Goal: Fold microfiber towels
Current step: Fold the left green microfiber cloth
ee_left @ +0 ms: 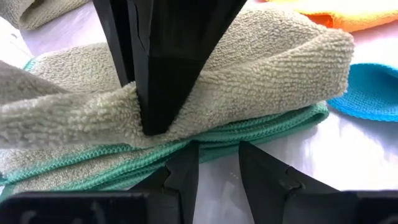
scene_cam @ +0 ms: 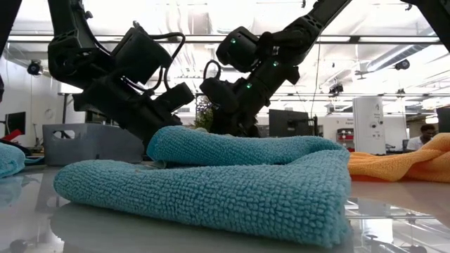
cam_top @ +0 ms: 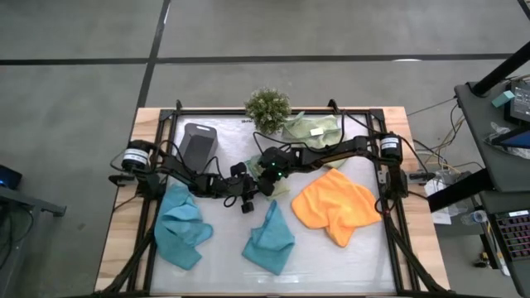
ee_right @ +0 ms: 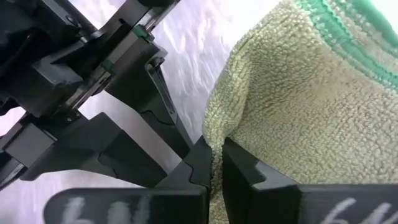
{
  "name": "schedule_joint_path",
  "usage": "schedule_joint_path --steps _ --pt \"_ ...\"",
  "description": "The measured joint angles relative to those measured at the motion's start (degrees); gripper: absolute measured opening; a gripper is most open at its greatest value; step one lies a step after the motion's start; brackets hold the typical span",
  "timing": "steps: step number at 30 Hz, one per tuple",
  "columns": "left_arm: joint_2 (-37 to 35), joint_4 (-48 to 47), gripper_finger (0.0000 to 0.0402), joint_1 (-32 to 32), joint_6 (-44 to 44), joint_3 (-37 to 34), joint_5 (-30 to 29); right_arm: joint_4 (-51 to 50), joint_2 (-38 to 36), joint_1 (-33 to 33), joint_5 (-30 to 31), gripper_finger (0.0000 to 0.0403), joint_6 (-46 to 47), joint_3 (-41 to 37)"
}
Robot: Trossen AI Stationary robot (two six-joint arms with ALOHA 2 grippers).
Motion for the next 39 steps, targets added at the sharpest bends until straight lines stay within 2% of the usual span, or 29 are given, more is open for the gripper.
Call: schedule_joint_path --steps 5,28,32,39 --pt "-0.02 0.04 0.01 0.02 0.0 0.0 0.0 0.06 0.0 0.02 -0.09 0.0013 -3.35 0.26" --pt "-0.13 0.28 0.01 0.09 -1.2 0.04 0.02 -0.22 0.0 0.09 -0.08 0.0014 -2.57 0.57" --pt "-0.13 0.28 0.01 0.09 -1.3 0.04 0.02 -0.22 0.0 0.26 -0.05 0.0033 -2.25 0.61" --pt "-0.13 0.26 0.01 0.09 -1.3 0.07 0.02 -0.24 0.0 0.39 -0.11 0.009 0.54 1.86"
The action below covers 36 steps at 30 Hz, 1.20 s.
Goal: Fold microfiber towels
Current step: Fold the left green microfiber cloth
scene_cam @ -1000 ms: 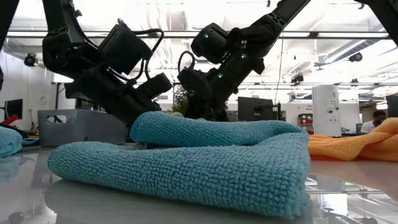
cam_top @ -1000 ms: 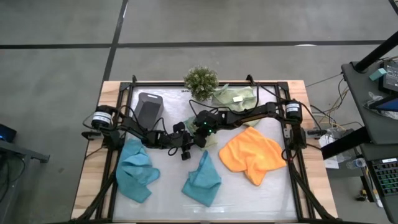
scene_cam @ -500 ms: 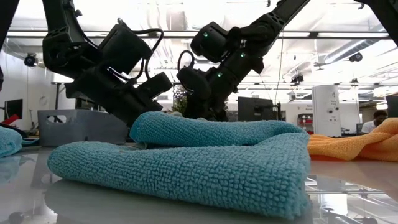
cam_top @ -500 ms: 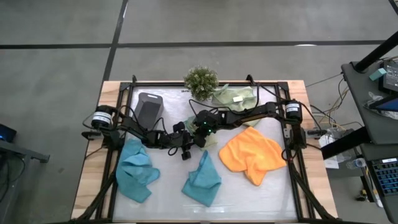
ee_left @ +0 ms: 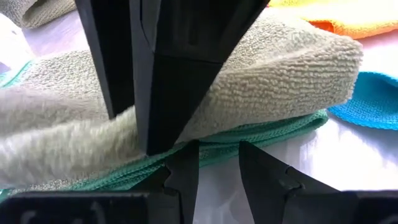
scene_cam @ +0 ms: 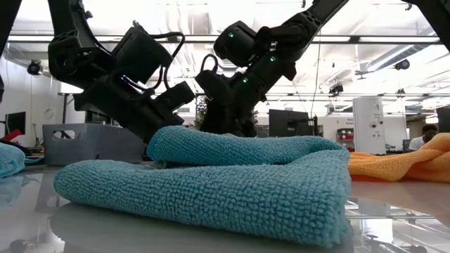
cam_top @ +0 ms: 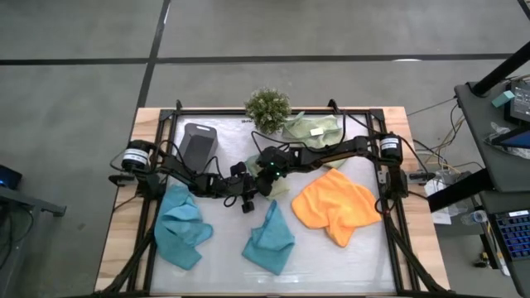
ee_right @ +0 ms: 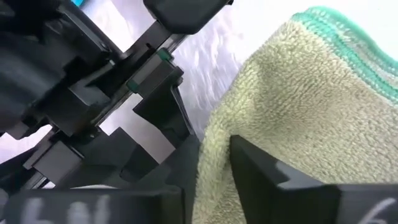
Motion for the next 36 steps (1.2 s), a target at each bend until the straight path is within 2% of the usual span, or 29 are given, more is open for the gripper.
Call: schedule_joint_path --steps 10,14,22,26,31,36 --pt "-0.02 -0.33 0.01 0.0 -0.15 0.0 0.0 -0.02 -0.12 -0.02 -0.04 0.0185 0.96 0.02" --pt "-0.74 -0.42 0.01 -0.3 -0.2 0.0 0.09 -0.04 -0.73 -0.02 -0.04 0.0209 1.0 0.04" --pt "-5.18 -1.87 0.01 -0.42 -0.25 -0.11 1.78 -2.11 -4.44 -0.02 -0.23 0.0219 -2.74 0.07" --pt "-8.23 -8.23 0.01 -0.52 -1.36 -0.17 2.43 -4.91 -7.84 0.25 -0.08 0.0219 -6.57 -0.3" --pt "-11.41 -14.76 0.01 -0.52 -1.86 -0.22 2.45 -7.93 -12.6 1.3 -0.22 0.0219 -10.83 -2.93" --pt "-13.73 -14.59 0.01 -0.52 -3.22 -0.18 2.45 -7.35 -16.75 3.22 -0.1 0.0219 -15.38 -8.28"
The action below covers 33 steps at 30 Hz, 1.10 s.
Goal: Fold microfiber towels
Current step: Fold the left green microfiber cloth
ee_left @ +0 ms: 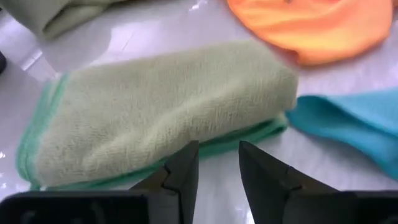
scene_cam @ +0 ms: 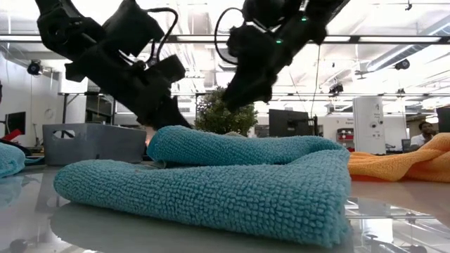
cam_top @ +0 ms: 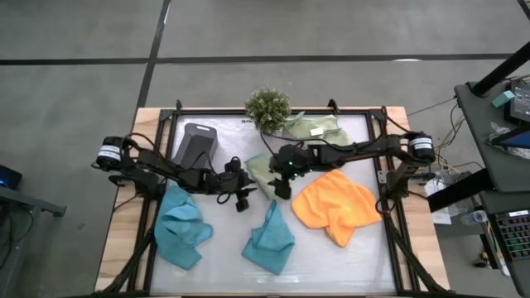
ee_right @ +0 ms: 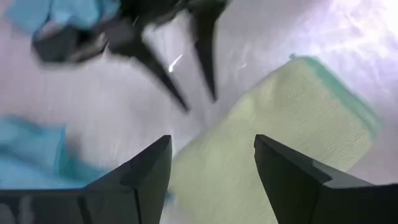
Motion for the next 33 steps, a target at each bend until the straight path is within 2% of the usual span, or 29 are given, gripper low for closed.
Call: schedule_joint_path --steps 5,12,17,20,28,31,33 --pt "-1.15 0.0 0.01 0.49 2.64 0.69 -0.87 8.93 -2.58 1.97 -0.17 0.0219 -5.72 -8.77" --pt "-1.46 -0.16 0.01 4.04 3.72 1.4 -1.63 31.64 -2.47 3.21 -0.19 0.0219 -11.36 -20.17" --pt "-1.46 -0.21 0.01 6.08 5.97 1.34 -1.84 34.72 -0.9 2.78 0.07 0.0212 -10.64 -22.34" --pt "-1.46 -0.09 0.01 6.98 6.46 1.34 -1.81 37.87 0.84 2.77 0.05 0.018 -10.2 -22.58" --pt "-1.46 1.05 0.01 8.68 6.41 1.19 -2.71 45.06 6.69 2.17 0.07 0.0045 -11.06 -21.62" --pt "-1.26 1.01 0.01 8.81 6.39 1.16 -3.96 45.1 8.42 1.96 0.12 0.0016 -11.19 -20.3" --pt "-0.44 1.1 0.01 8.91 6.39 1.16 -5.1 45.23 9.8 1.99 0.14 0.0011 -11.19 -19.12"
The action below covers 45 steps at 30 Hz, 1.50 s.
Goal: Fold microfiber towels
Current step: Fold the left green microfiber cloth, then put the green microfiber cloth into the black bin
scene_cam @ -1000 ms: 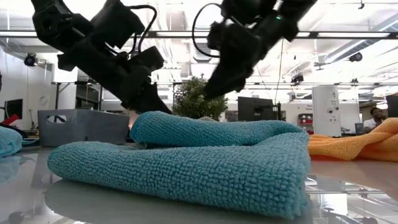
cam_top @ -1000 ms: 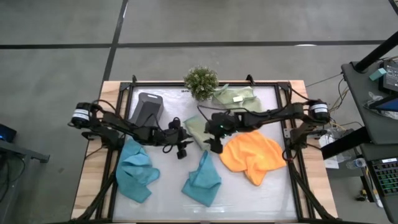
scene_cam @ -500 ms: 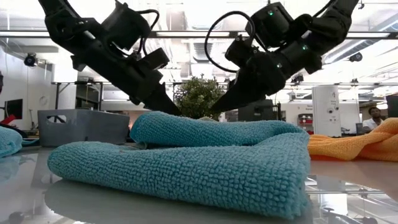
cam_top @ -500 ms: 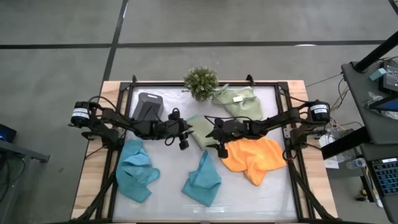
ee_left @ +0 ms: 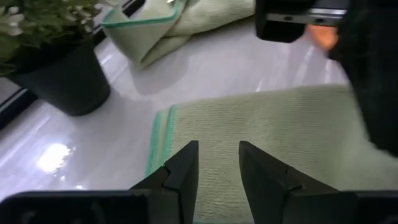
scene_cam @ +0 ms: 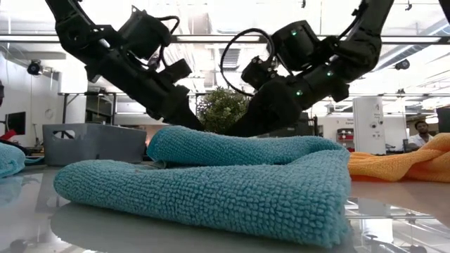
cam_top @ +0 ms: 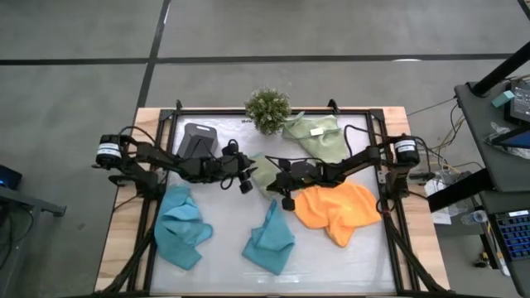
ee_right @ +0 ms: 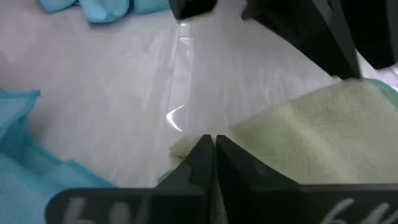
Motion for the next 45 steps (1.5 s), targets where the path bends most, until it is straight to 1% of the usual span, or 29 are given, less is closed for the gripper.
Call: schedule_joint_path --steps 4,8,11,14,17,21,25,29,32,35,38,40,43,45 --pt "2.56 0.86 0.01 0.47 -0.09 -0.04 -1.57 -0.74 3.69 0.02 -1.09 0.0009 0.97 2.64" --pt "5.44 2.54 0.01 1.28 -0.37 -0.08 -3.32 -5.33 5.65 0.04 -5.19 0.0009 0.39 5.3" --pt "7.14 2.71 0.01 1.91 -0.46 0.04 -5.22 -9.28 5.7 0.14 -5.94 0.0009 -0.43 6.77" --pt "8.72 2.72 0.01 2.59 -1.07 0.04 -5.56 -11.59 5.7 0.15 -6.52 0.0009 -1.37 7.46" --pt "9.97 3.06 0.01 3.12 -2.01 0.09 -5.47 -12.07 5.7 0.13 -8.61 0.0009 -1.4 7.47" --pt "10.33 3.07 0.01 3.13 -1.97 0.13 -5.48 -12.33 5.34 0.33 -8.65 0.0009 -1.28 7.45" --pt "8.73 2.45 0.01 3.22 -1.58 0.08 -5.59 -13.06 3.9 0.48 -9.51 0.0008 -0.88 7.47" --pt "6.54 2.55 0.01 3.17 -0.06 0.07 -5.8 -13.25 1.22 0.73 -9.49 0.0008 -0.88 7.47" --pt "5.18 2.54 0.01 3.11 -0.07 0.02 -5.36 -15.25 -1.06 0.92 -9.21 0.0008 -0.36 7.45" --pt "2.92 2.34 0.01 2.99 -0.33 0.02 -3.05 -18.88 -4.46 0.96 -9.15 0.0008 2.51 7.47" --pt "-0.48 2.78 0.01 2.28 -0.34 0.14 0.08 -24.78 -8.53 0.96 -9.09 0.0008 5.71 7.49" --pt "-2.83 2.52 0.01 1.44 -0.35 0.07 0.38 -29.14 -11.24 1.14 -8.91 0.0008 7.64 7.48" --pt "-6.08 2.57 0.01 -0.45 -0.66 0.05 0.38 -33.75 -14.85 1.54 -6.44 0.0008 11.64 7.47" --pt "-8.06 2.74 0.01 -2.0 -3.64 0.07 0.54 -36.59 -16.84 1.57 -4.99 0.0008 16.52 7.47"
